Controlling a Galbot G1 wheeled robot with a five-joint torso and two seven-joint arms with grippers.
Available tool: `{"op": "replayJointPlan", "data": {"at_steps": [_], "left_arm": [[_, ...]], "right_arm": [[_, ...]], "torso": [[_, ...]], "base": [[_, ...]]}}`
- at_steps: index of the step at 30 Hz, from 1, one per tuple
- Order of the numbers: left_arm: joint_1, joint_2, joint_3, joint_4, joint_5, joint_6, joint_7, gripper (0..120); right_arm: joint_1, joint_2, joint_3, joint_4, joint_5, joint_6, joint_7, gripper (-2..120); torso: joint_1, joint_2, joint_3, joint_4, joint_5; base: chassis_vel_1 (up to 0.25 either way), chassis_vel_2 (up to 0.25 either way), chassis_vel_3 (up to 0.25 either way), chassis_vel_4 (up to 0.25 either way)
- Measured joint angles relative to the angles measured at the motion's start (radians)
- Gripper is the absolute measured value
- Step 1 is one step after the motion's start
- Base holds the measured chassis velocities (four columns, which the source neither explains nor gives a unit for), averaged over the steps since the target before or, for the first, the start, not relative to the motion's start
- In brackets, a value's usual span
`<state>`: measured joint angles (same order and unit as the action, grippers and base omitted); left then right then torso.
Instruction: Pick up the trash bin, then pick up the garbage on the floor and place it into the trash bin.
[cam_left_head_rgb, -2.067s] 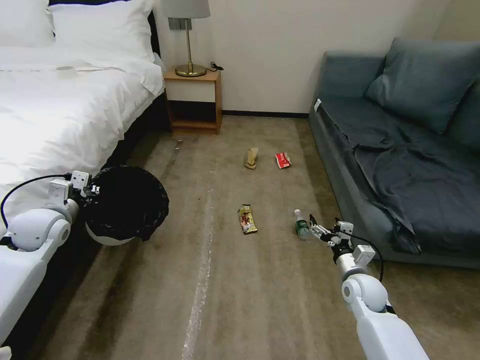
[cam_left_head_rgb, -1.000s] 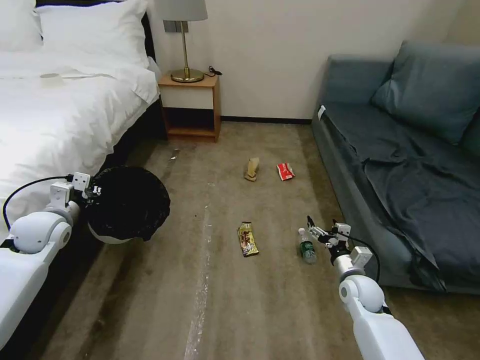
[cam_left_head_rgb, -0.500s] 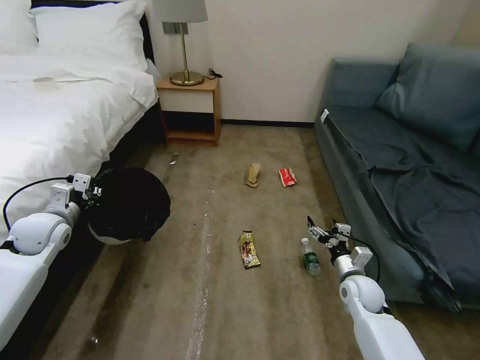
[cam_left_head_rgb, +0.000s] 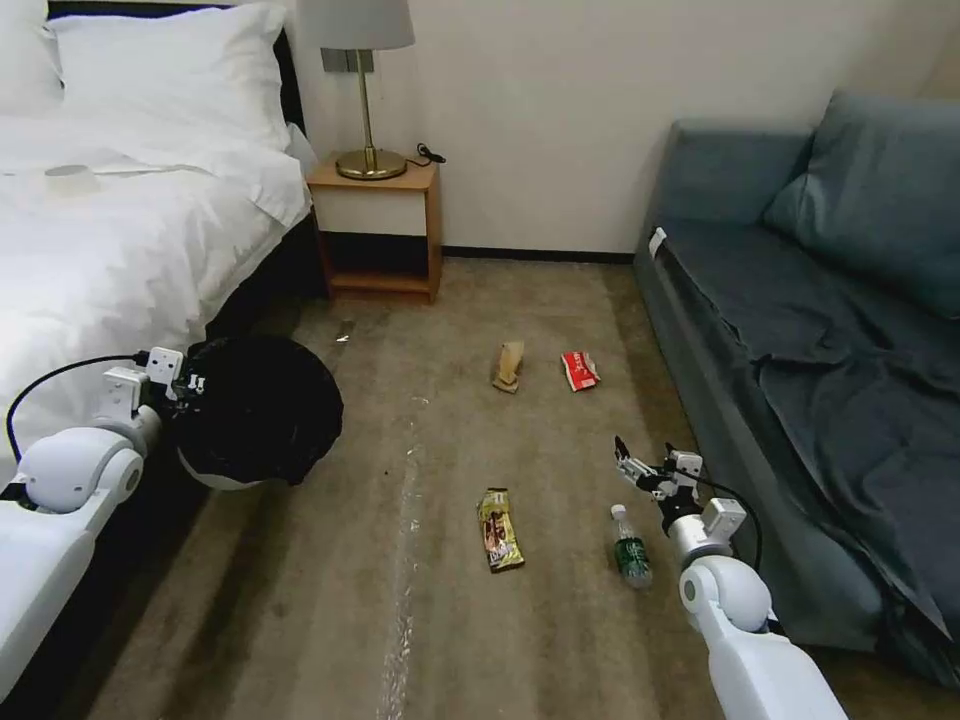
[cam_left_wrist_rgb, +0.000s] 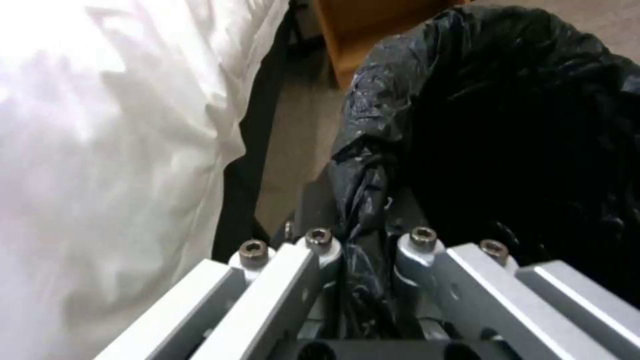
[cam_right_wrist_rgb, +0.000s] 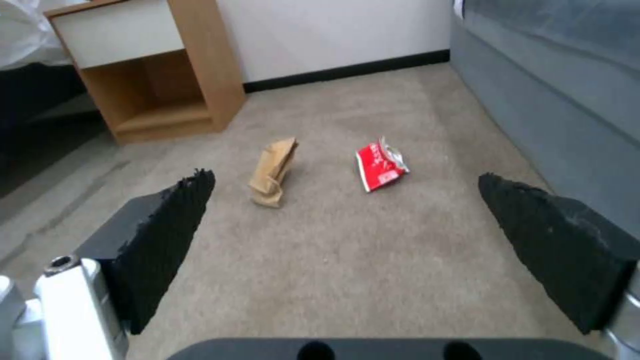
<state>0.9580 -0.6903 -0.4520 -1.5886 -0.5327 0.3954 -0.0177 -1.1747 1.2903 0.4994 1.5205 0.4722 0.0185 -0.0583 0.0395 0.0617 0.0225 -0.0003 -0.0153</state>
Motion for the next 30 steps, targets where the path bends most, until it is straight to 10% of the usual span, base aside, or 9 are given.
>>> {"op": "replayJointPlan", "data": {"at_steps": [30], "left_arm": [[0.011,-0.014,-0.007,-0.001,0.003,-0.014,0.006,4]], "right_arm": [[-0.019,0.01,0.003,0.001,-0.037,-0.011,0.012,100]], "torso": [[0.0,0.0,0.0,0.0,0.0]], "base": [[-0.074,0.073,0.075,-0.078]]}}
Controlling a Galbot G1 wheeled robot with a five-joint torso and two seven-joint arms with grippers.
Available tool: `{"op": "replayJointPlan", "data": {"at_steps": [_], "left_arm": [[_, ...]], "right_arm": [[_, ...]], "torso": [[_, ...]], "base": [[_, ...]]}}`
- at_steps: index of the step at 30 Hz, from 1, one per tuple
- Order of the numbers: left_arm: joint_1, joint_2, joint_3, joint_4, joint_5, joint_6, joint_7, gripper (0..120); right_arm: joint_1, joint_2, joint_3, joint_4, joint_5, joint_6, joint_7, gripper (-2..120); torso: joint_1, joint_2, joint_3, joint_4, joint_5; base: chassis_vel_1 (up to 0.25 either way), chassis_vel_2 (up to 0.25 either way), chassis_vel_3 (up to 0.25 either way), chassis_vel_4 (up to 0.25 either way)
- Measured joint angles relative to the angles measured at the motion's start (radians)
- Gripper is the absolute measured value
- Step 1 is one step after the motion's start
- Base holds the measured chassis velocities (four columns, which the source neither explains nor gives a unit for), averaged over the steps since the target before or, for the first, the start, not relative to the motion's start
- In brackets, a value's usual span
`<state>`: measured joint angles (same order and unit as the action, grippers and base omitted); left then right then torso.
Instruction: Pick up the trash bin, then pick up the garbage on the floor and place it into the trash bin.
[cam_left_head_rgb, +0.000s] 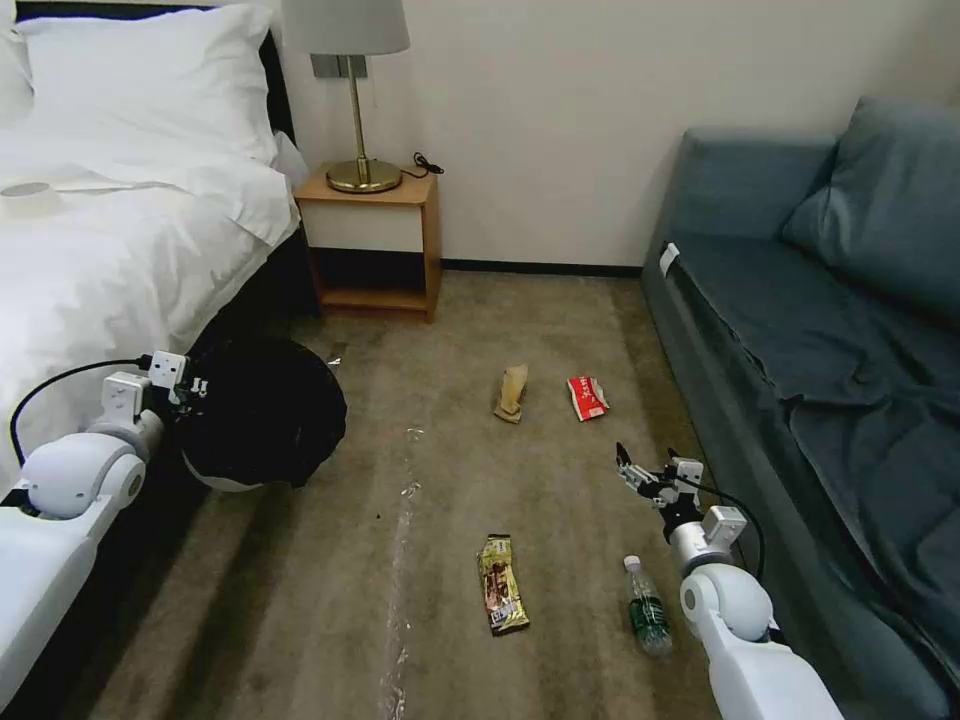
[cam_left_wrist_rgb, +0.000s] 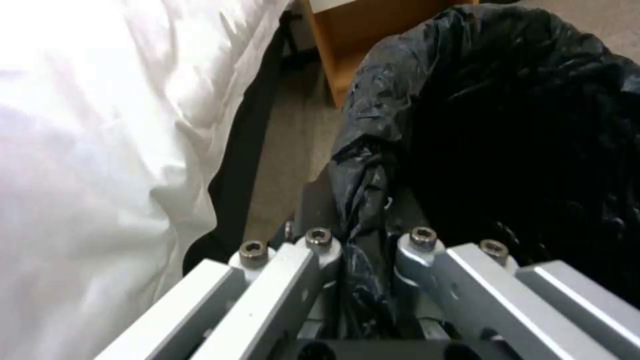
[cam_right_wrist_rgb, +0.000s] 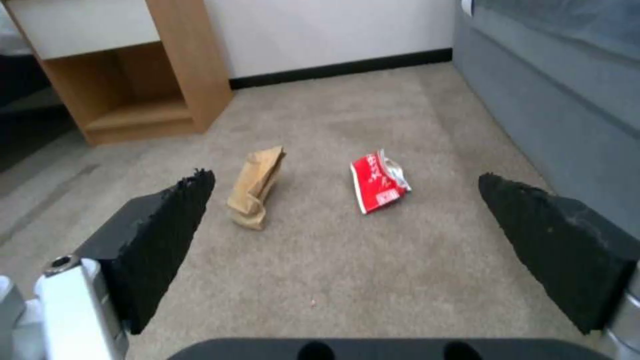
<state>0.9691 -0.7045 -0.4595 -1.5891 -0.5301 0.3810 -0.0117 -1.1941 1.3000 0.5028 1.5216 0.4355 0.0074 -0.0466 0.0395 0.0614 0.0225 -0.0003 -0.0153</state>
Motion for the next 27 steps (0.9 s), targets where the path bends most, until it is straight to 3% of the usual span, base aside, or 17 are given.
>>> {"op": "replayJointPlan", "data": {"at_steps": [12,20,27], "left_arm": [[0.033,-0.04,-0.009,0.002,0.04,-0.022,0.009,4],[0.082,-0.082,-0.011,-0.013,0.088,-0.04,0.015,4],[0.1,-0.087,-0.012,-0.02,0.105,-0.044,0.019,4]], "right_arm": [[-0.016,-0.089,-0.037,-0.032,-0.001,-0.164,0.099,100],[-0.039,-0.226,-0.116,-0.068,0.037,-0.28,0.157,100],[-0.073,-0.213,-0.184,-0.086,0.038,-0.311,0.181,100]], "torso": [[0.0,0.0,0.0,-0.0003,0.0003],[0.0,0.0,0.0,0.0,-0.0001],[0.0,0.0,0.0,0.0,0.0]], "base": [[0.0,0.0,0.0,0.0],[0.0,0.0,0.0,0.0],[0.0,0.0,0.0,0.0]]}}
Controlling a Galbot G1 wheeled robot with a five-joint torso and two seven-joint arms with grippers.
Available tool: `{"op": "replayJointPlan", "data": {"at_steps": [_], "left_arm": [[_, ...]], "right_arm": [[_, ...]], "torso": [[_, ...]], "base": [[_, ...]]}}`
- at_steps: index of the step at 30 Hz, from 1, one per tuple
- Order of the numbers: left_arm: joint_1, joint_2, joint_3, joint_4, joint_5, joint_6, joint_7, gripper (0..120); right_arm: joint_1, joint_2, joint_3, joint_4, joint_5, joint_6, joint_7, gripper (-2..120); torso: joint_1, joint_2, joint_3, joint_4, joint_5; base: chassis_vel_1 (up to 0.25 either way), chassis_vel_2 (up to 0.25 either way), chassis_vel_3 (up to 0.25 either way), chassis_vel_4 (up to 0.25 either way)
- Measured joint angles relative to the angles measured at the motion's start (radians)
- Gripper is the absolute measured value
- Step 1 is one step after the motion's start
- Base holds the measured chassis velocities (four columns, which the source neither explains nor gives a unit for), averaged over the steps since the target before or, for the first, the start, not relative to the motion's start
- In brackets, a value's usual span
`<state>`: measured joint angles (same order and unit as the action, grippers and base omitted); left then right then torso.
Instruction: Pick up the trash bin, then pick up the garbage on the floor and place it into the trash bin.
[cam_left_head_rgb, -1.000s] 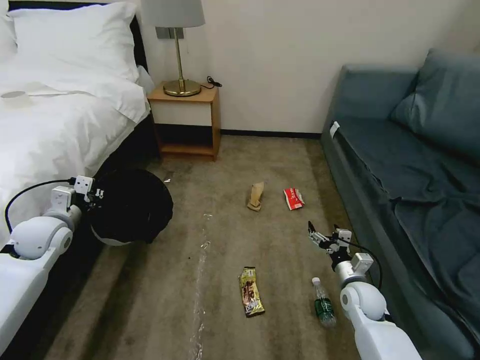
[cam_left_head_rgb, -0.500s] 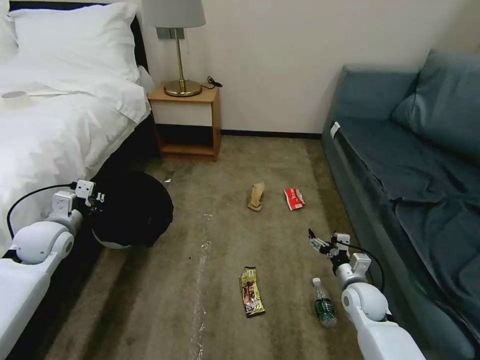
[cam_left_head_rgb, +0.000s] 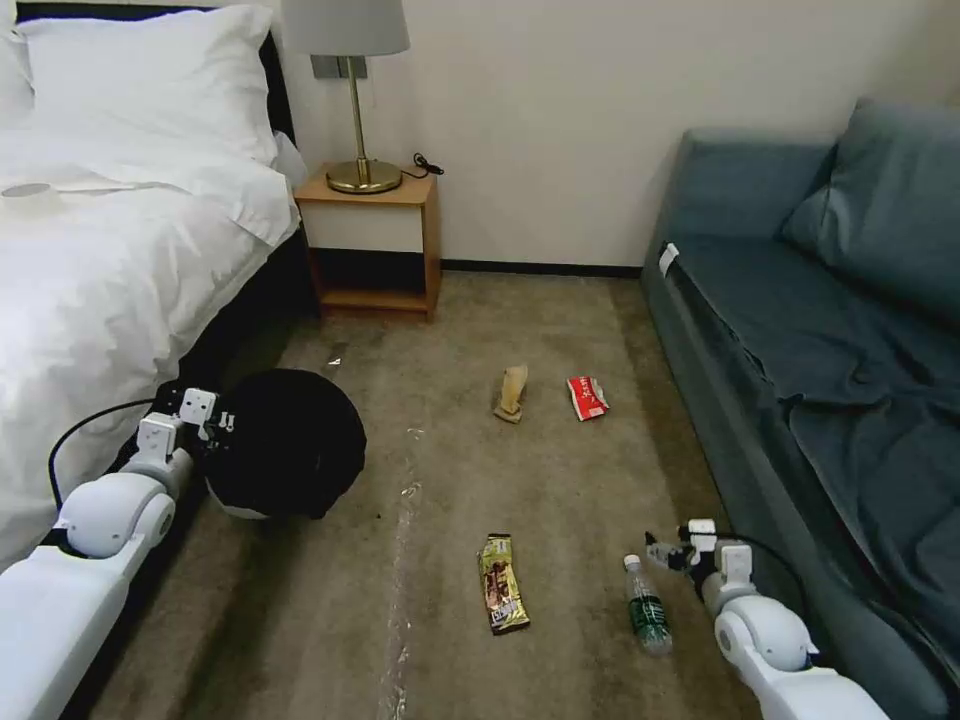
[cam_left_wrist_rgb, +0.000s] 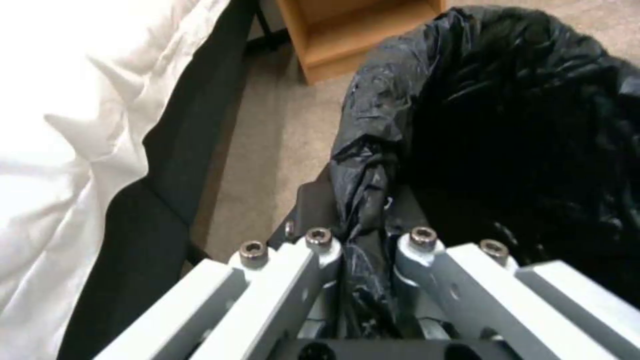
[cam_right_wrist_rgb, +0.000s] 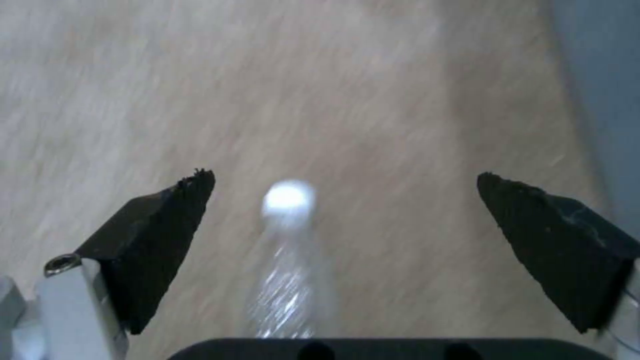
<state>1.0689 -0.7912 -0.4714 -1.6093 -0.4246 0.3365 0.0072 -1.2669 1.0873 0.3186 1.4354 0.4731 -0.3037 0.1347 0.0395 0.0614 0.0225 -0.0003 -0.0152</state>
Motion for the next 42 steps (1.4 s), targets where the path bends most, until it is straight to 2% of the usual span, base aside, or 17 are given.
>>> {"op": "replayJointPlan", "data": {"at_steps": [9,18,23,31,42], "left_arm": [[0.029,-0.002,-0.007,-0.015,0.014,0.0,0.002,4],[0.046,-0.014,-0.013,-0.01,0.035,-0.014,0.009,4],[0.052,-0.023,-0.012,-0.004,0.044,-0.019,0.012,4],[0.053,-0.025,-0.01,0.019,0.057,-0.035,0.02,4],[0.057,-0.028,-0.01,0.036,0.06,-0.055,0.032,4]], "right_arm": [[-0.004,0.067,-0.042,-0.054,-0.059,0.009,0.004,100],[-0.004,0.057,0.012,-0.113,-0.077,0.043,-0.026,100],[0.021,0.093,0.041,-0.219,-0.131,0.097,-0.062,100],[0.029,0.134,0.049,-0.266,-0.163,0.125,-0.082,100],[0.038,0.135,0.066,-0.33,-0.161,0.165,-0.101,100]], "torso": [[0.0,0.0,0.0,0.0001,0.0001],[0.0,0.0,0.0,-0.0002,-0.0002],[0.0,0.0,0.0,-0.0001,0.0001],[0.0,0.0,0.0,0.0001,0.0],[0.0,0.0,0.0,-0.0001,-0.0001]], "base": [[0.0,0.0,0.0,0.0],[0.0,0.0,0.0,0.0],[0.0,0.0,0.0,0.0],[0.0,0.0,0.0,0.0],[0.0,0.0,0.0,0.0]]}}
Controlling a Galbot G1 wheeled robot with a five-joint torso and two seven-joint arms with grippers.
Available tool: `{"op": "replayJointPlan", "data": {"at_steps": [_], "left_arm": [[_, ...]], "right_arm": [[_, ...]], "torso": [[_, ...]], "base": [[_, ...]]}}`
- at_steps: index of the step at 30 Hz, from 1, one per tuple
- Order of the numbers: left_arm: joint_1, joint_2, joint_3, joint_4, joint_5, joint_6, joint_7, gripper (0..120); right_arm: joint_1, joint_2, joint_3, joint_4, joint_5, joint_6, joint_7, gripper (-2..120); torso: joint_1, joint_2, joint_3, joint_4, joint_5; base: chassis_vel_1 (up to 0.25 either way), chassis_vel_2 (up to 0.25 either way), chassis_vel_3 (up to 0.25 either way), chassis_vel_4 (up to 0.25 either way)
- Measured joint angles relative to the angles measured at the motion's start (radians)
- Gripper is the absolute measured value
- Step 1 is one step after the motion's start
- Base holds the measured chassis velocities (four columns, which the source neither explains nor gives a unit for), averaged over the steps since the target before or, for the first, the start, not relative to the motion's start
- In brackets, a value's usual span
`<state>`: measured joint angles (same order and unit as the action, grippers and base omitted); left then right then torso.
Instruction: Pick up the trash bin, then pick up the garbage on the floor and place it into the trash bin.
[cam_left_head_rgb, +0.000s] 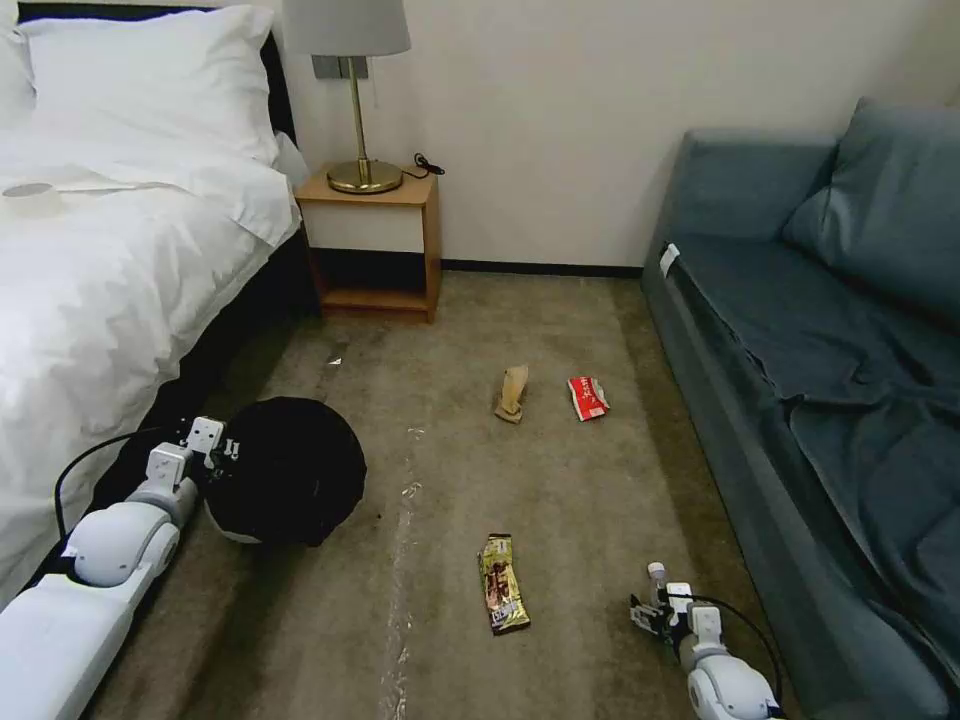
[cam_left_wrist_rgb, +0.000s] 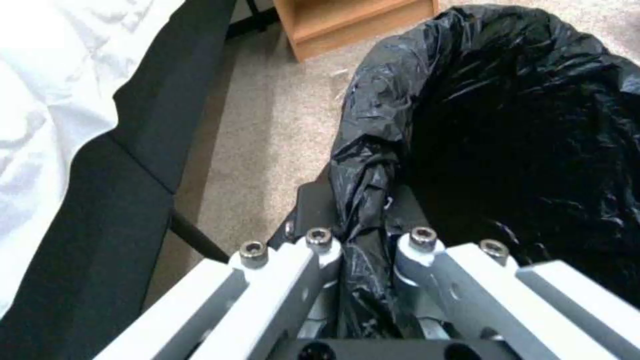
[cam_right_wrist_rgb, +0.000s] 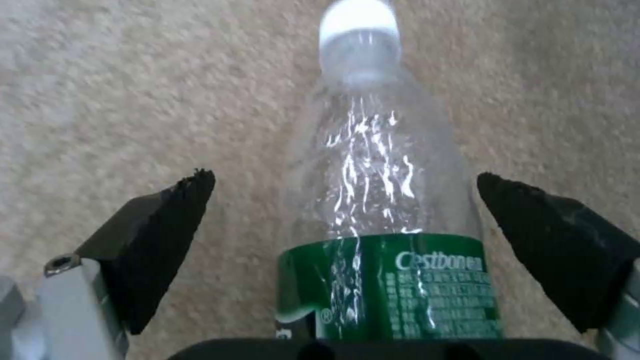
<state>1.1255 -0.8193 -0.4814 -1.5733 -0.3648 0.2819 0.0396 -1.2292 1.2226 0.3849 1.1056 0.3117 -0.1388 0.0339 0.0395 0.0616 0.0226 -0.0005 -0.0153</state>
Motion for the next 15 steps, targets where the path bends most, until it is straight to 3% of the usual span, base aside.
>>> {"op": "replayJointPlan", "data": {"at_steps": [15], "left_arm": [[0.013,0.014,0.008,-0.016,0.009,-0.013,0.013,4]], "right_arm": [[0.061,0.038,0.027,-0.118,0.061,0.014,-0.053,100]], "torso": [[0.0,0.0,0.0,-0.0002,-0.0009]], "base": [[0.0,0.0,0.0,0.0]]}}
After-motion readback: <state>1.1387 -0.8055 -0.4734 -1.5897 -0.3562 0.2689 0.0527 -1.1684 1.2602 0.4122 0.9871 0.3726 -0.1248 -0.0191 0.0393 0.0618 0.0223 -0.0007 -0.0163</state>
